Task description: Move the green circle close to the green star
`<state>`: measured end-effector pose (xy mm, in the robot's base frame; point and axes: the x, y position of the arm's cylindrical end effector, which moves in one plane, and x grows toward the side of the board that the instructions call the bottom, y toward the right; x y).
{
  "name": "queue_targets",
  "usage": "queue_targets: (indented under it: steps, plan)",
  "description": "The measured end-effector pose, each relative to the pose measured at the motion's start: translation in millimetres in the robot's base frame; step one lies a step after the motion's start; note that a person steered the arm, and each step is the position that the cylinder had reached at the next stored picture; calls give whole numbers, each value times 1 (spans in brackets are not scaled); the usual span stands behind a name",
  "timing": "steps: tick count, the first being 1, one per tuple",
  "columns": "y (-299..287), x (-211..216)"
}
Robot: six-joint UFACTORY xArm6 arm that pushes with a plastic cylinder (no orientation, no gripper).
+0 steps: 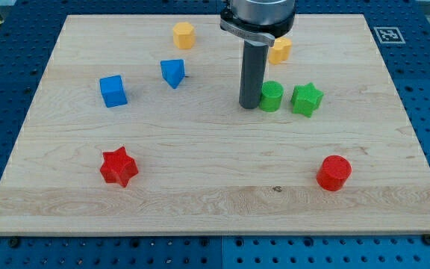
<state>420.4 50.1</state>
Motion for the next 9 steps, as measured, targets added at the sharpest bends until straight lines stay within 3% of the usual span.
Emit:
queue_targets:
  steps: [5,9]
  plan:
    - [-2,-29]
    - [6,-8]
